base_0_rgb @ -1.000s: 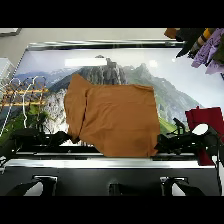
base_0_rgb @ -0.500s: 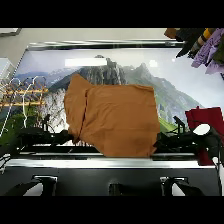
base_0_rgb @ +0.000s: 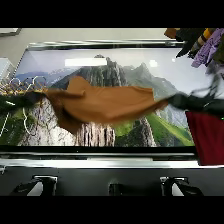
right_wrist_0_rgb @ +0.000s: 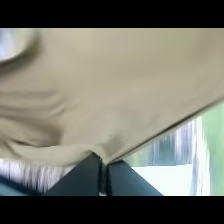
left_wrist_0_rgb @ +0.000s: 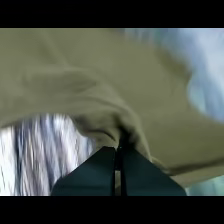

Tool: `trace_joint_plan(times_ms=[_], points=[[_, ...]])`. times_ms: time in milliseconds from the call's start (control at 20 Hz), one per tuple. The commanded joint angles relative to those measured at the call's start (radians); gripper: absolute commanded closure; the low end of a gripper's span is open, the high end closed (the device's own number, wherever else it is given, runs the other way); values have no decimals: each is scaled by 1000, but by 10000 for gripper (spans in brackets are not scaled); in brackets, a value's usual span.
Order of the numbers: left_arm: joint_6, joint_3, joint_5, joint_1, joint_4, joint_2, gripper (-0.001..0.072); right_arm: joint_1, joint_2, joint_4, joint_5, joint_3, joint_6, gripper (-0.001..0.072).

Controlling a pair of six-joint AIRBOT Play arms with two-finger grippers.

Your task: Fold the clothes and pants, and hang the long-sleeved shirts on hangers.

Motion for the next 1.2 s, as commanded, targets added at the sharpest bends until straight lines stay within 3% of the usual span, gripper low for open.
trace_joint_plan(times_ms=[0, 300, 500, 600, 750, 900, 1150], points=[[-116, 322, 10, 114, 76, 146, 694, 0, 77, -27, -9, 365, 29, 683], [-328, 547, 9, 268, 288, 321, 694, 0, 247, -295, -89, 660, 217, 683], [-341, 546, 27, 276, 289, 310, 694, 0, 219, -325, -112, 662, 274, 683], [-317, 545, 82, 275, 256, 246, 694, 0, 140, -324, -53, 662, 307, 683], [-208, 492, 165, 263, 101, 71, 693, 1, -55, -313, 133, 662, 403, 682], [-142, 365, 163, 135, 126, -157, 693, 1, -312, -298, 264, 658, 404, 681], [-74, 255, 40, -91, 163, -610, 693, 2, -752, -283, 225, 658, 396, 681]])
